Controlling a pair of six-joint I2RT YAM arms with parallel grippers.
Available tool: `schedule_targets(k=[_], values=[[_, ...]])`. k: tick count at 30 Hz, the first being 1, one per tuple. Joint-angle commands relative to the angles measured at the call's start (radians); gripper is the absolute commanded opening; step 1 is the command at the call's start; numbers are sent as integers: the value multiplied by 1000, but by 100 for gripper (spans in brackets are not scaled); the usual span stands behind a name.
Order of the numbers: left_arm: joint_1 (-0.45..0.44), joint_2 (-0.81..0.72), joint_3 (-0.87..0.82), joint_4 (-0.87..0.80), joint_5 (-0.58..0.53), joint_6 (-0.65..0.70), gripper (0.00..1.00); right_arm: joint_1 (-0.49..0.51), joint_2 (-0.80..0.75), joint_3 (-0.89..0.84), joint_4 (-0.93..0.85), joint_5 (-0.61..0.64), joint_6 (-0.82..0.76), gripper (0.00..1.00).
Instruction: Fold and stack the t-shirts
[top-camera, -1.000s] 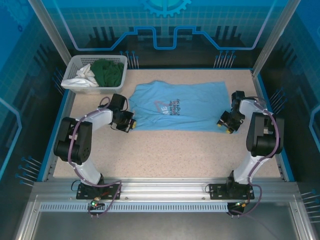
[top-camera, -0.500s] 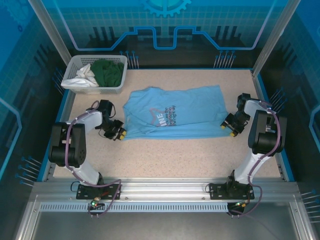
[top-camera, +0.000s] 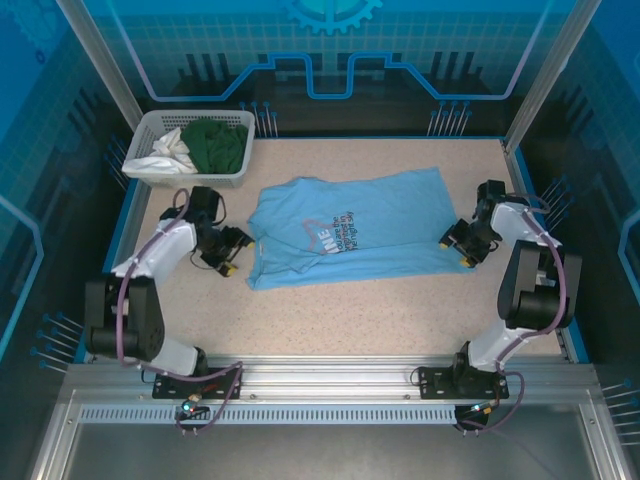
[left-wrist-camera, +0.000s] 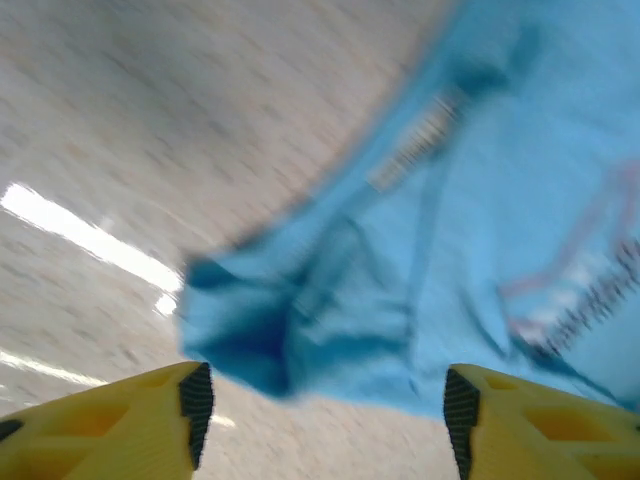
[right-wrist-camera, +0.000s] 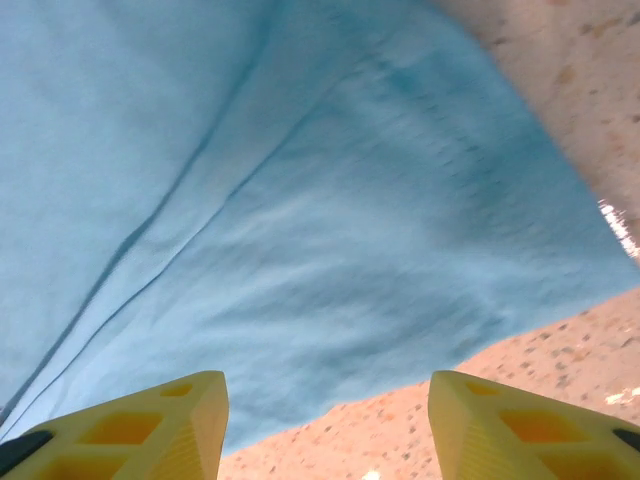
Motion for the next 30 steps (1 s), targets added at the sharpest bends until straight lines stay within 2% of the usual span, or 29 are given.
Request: schedule_targets(k=[1, 3, 6, 12, 17, 24, 30], values=[[-153, -46, -3, 46, 30, -122, 58, 39, -7, -16, -14, -27, 17, 54], [-231, -13, -19, 136, 26, -160, 55, 48, 21, -7, -16, -19, 27, 52], [-266, 70, -37, 239, 44, -168, 50, 46, 64, 10, -15, 16, 36, 51], [-259, 202, -34, 225, -98, 7, 50, 25, 180, 56, -28, 57, 29, 51], [-222, 218, -116, 141, -167, 16, 51, -15, 219, 32, -44, 65, 55, 53], [-151, 115, -255, 71, -209, 29, 54, -14, 78, -160, -20, 1, 118, 57], [-91, 8, -304, -24, -240, 84, 57, 3, -99, -331, -38, 3, 165, 61]])
